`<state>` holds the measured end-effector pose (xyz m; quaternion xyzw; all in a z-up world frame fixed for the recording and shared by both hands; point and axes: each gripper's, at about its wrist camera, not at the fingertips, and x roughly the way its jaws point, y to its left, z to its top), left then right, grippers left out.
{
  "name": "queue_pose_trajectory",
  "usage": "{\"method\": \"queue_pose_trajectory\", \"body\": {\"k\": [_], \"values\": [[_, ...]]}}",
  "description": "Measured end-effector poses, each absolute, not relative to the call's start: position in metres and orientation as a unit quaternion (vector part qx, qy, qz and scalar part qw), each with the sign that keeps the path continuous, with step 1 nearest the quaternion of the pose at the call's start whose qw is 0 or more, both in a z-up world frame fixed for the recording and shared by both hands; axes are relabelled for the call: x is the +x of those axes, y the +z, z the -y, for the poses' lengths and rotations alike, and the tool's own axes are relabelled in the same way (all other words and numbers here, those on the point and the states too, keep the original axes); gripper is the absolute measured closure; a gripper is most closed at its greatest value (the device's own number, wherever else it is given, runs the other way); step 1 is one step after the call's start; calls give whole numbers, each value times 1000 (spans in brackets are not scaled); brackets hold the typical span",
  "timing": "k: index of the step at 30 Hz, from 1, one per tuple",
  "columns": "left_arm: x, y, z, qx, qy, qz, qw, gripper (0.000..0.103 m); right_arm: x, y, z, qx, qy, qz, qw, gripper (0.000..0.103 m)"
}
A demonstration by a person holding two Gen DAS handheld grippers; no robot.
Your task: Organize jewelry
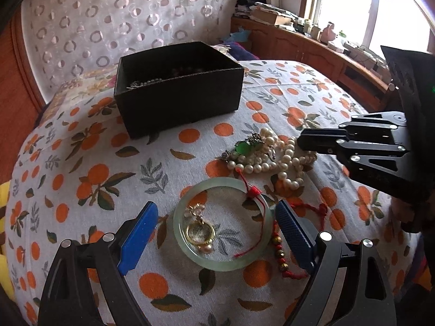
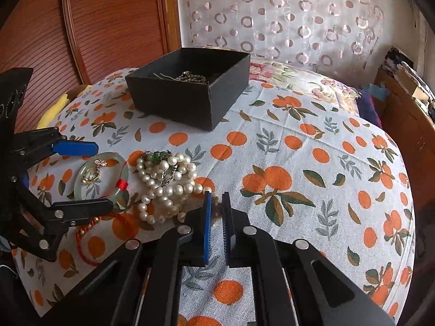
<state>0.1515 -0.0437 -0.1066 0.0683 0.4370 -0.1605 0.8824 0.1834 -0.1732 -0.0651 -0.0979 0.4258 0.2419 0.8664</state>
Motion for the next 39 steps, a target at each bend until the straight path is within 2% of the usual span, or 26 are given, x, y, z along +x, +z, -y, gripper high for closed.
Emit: {"method": "queue_pose_trajectory", "body": {"k": [13, 16, 27, 39], "values": [[153, -109, 40, 83, -140, -437, 885, 20, 183, -66, 172, -102, 244, -426, 865, 93], [151, -106, 41, 85, -149, -430, 887, 34, 184, -66, 171, -102, 247, -428, 864, 91], [142, -93, 40, 75, -157, -416, 893, 34, 181, -65, 170, -107, 249, -422, 865, 95], [143, -55, 17, 49, -138, -374, 916, 34, 168, 10, 161, -107, 270, -340, 894, 95]]}}
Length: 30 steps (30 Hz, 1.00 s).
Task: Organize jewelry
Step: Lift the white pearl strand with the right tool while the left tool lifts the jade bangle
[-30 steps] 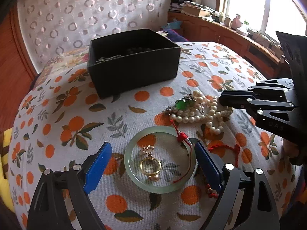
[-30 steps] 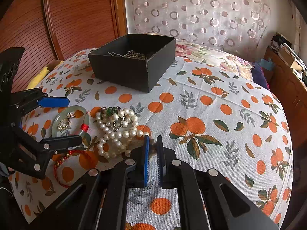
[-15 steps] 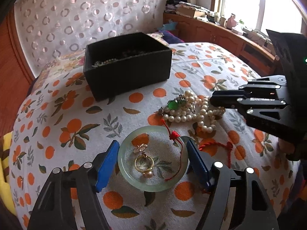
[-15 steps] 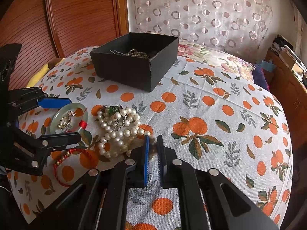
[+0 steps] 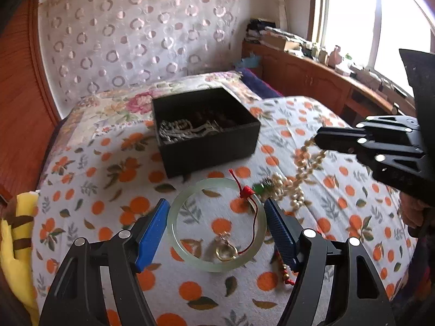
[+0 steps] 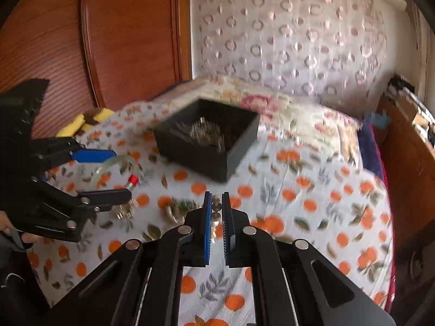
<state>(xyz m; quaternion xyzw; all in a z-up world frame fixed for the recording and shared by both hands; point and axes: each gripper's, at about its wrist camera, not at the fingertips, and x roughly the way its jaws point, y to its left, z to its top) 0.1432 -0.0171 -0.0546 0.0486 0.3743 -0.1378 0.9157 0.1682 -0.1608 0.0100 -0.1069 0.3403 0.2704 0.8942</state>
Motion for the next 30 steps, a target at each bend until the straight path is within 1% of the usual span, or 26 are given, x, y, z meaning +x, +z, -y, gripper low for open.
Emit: {"method": "queue_pose_trajectory", "body": {"k": [21, 30], "values": [[156, -19, -3, 36, -119, -337, 933, 34, 185, 125, 152, -118, 263, -224, 931, 95], [160, -15, -8, 30, -115, -333, 935, 34, 190, 152, 146, -120, 271, -194, 935, 95]]}}
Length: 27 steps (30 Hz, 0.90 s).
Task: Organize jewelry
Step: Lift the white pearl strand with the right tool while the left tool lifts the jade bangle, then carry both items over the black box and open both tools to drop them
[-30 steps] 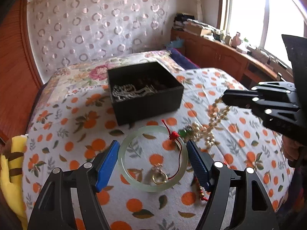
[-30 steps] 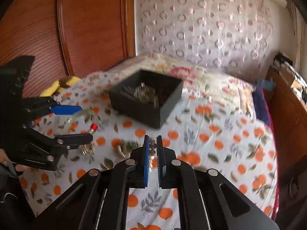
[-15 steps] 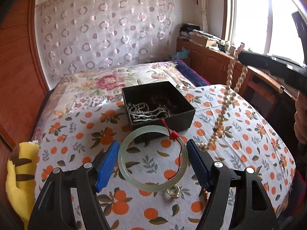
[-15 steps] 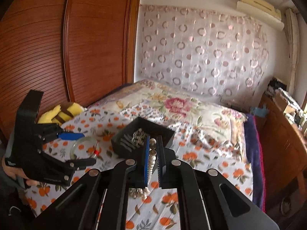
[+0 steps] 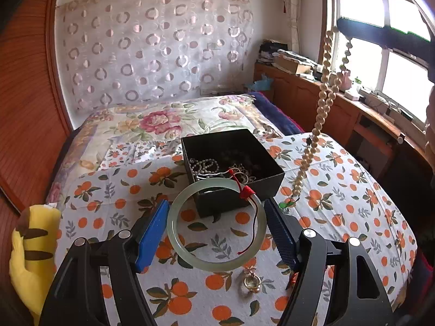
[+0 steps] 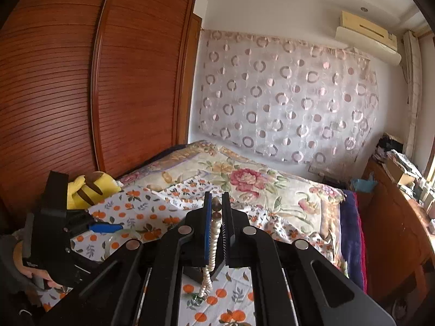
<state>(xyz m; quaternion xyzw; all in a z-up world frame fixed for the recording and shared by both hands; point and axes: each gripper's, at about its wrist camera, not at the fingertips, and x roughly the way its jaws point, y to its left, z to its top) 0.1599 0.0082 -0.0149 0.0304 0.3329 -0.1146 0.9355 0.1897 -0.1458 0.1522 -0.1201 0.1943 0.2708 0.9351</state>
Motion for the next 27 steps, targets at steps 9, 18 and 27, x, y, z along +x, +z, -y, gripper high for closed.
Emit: {"method": "queue_pose_trajectory", "body": {"k": [9, 18, 27], "values": [[161, -13, -9, 29, -115, -331, 936, 34, 193, 170, 149, -113, 268, -176, 941, 95], [167, -3, -6, 35, -116, -321, 939, 34, 195, 175, 144, -118, 269, -169, 941, 95], [184, -3, -4, 37, -116, -321, 939, 34, 228, 174, 134, -105, 267, -169, 943, 95]]}}
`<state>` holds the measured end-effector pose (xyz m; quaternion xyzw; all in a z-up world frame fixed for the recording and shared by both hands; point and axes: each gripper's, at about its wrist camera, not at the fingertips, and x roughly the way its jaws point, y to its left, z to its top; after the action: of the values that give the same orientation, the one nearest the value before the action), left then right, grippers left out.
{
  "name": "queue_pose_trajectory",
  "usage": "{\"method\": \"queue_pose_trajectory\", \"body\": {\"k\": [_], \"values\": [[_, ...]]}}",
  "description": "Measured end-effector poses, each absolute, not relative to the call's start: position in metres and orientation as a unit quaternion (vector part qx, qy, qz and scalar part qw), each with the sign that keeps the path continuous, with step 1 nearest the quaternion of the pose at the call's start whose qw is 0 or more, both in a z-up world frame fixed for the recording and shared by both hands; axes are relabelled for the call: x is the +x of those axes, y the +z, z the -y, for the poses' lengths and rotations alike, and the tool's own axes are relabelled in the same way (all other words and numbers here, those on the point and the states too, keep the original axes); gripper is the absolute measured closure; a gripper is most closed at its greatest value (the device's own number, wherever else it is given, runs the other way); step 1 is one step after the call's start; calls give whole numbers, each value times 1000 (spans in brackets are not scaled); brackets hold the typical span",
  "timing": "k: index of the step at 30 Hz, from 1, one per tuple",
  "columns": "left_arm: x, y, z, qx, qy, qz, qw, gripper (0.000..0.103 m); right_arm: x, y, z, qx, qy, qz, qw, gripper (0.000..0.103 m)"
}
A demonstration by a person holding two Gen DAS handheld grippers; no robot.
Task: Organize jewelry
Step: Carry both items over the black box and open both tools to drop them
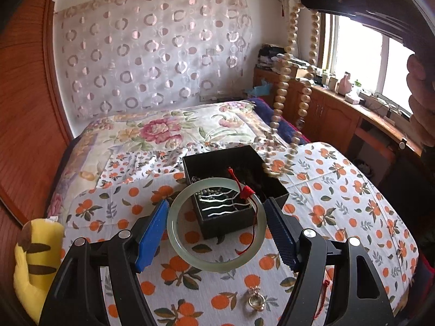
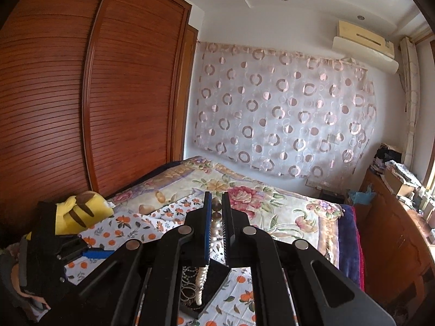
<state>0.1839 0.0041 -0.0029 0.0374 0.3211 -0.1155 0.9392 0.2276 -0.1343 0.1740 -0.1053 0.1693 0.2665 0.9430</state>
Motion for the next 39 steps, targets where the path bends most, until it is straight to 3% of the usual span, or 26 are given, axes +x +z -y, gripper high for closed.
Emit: {"method": "queue_pose_trajectory", "body": {"k": [12, 27, 35, 39], "values": [[214, -11, -4, 38, -113, -330, 936, 34, 249, 144, 135, -99, 279, -210, 932, 95], [251, -14, 8, 41, -120, -336, 933, 34, 277, 63, 134, -78, 295, -316, 898, 94], [272, -28, 22, 43, -127, -352, 926, 34, 267, 52, 152, -73, 284, -322, 900, 91], [280, -33, 28, 53, -128, -357, 924, 34, 260, 36, 169, -62, 274, -334, 900, 84]]}}
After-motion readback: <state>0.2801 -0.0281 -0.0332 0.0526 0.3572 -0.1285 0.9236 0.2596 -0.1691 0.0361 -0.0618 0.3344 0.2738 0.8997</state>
